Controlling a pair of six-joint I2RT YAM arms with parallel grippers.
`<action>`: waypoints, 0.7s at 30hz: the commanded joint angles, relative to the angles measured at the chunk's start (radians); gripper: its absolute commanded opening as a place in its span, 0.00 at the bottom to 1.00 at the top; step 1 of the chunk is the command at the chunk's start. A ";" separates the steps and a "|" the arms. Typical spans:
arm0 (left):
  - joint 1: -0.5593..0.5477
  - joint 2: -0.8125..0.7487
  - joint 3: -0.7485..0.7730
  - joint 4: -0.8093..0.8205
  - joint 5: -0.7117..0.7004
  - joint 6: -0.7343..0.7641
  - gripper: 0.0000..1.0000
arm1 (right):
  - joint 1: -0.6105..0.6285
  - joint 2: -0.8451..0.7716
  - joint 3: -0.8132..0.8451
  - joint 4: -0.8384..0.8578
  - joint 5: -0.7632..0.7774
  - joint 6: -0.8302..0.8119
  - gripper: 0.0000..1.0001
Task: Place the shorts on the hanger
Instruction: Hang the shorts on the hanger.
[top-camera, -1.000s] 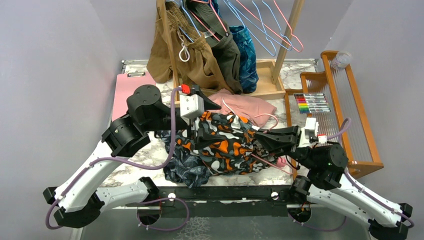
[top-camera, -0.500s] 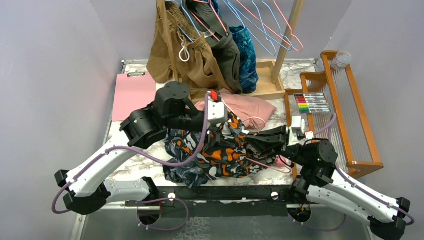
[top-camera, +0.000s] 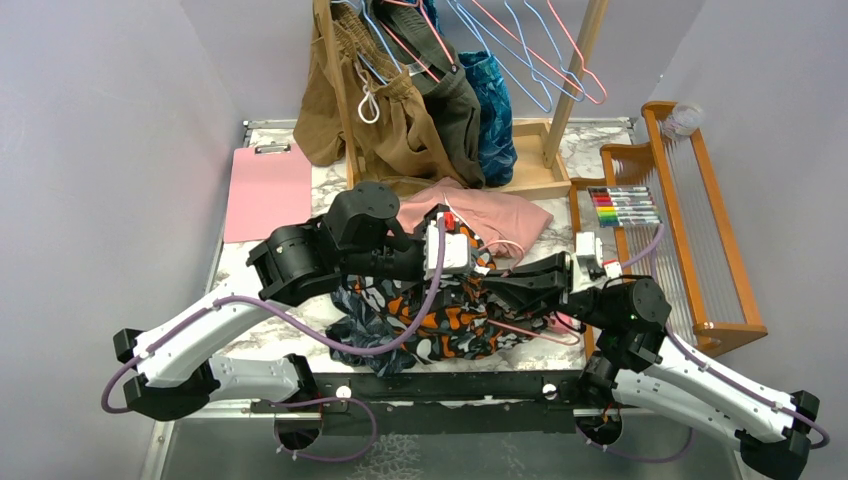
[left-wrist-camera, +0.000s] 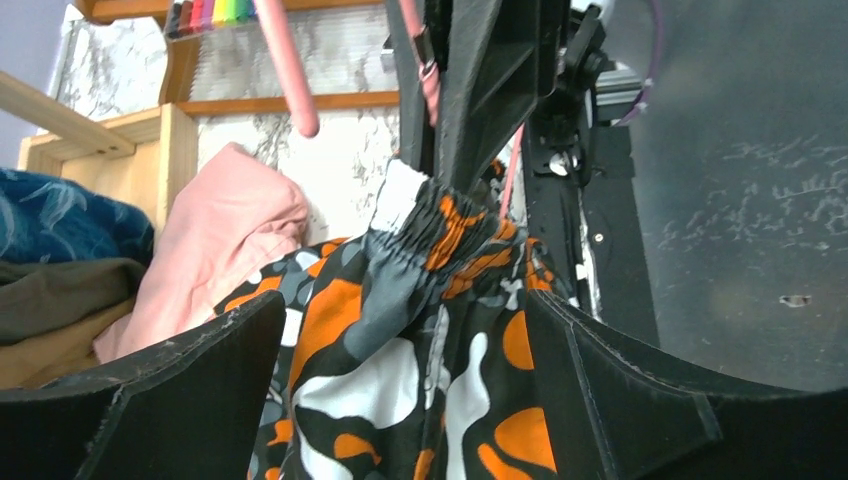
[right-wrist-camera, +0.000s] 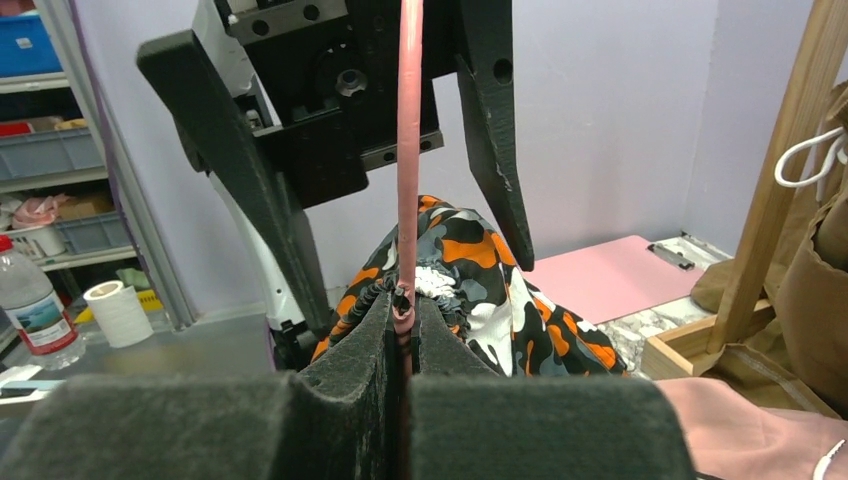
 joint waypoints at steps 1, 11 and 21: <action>-0.003 -0.033 -0.035 -0.010 -0.111 0.041 0.90 | 0.001 -0.004 0.044 0.052 -0.055 0.025 0.01; -0.003 -0.023 -0.047 -0.014 -0.087 0.029 0.72 | 0.000 0.013 0.044 0.092 -0.081 0.056 0.01; -0.003 0.007 -0.013 -0.016 -0.010 0.016 0.49 | 0.000 0.030 0.042 0.112 -0.087 0.062 0.01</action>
